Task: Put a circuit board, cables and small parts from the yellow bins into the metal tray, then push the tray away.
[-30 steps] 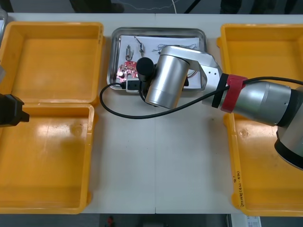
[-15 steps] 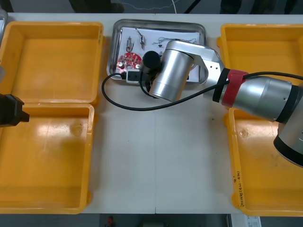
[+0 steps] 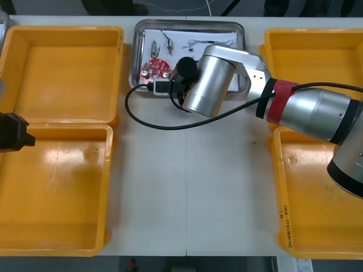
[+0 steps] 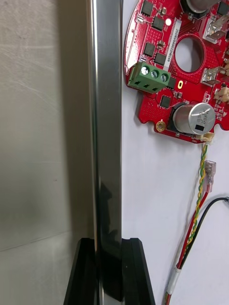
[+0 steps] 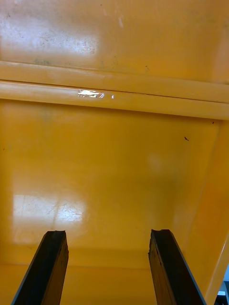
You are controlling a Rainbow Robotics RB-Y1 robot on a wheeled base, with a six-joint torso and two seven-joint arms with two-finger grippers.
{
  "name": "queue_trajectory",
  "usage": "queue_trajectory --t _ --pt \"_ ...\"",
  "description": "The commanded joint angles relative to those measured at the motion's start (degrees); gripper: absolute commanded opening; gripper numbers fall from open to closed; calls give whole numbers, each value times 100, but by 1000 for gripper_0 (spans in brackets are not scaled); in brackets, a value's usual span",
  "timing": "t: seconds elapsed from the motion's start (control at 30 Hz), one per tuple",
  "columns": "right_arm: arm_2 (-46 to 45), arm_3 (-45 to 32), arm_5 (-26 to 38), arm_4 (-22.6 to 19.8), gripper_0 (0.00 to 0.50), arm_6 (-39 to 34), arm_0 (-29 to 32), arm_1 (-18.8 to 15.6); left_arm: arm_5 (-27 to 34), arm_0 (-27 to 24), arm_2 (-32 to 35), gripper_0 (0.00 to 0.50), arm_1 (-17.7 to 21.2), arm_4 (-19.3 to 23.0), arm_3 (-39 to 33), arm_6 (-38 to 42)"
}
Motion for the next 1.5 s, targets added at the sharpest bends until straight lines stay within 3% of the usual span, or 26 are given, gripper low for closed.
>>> queue_trajectory --t 0.03,0.07,0.1,0.13,0.2,0.37,0.77,1.3,1.5 --pt "14 109 -91 54 0 220 -276 109 38 107 175 500 238 40 -174 -452" --pt "14 100 -91 54 40 220 -276 101 38 107 175 500 238 40 -174 -452" --pt "14 109 -91 54 146 220 -276 101 38 107 175 500 238 40 -174 -452" --pt "14 100 -91 54 206 220 -276 101 38 107 175 500 238 40 -174 -452" --pt "5 100 -91 54 498 229 -285 101 38 107 175 500 238 40 -174 -452" --pt "-188 30 41 -236 500 334 -294 101 38 107 175 500 238 40 -174 -452" --pt "-1041 -946 1439 -781 500 167 -65 101 38 107 175 500 238 40 -174 -452" --pt "-2842 -3126 4049 -183 500 -149 1192 92 38 107 175 500 238 40 -174 -452" --pt "-3502 -4013 5227 -122 500 -334 1675 -242 38 107 175 500 238 40 -174 -452"
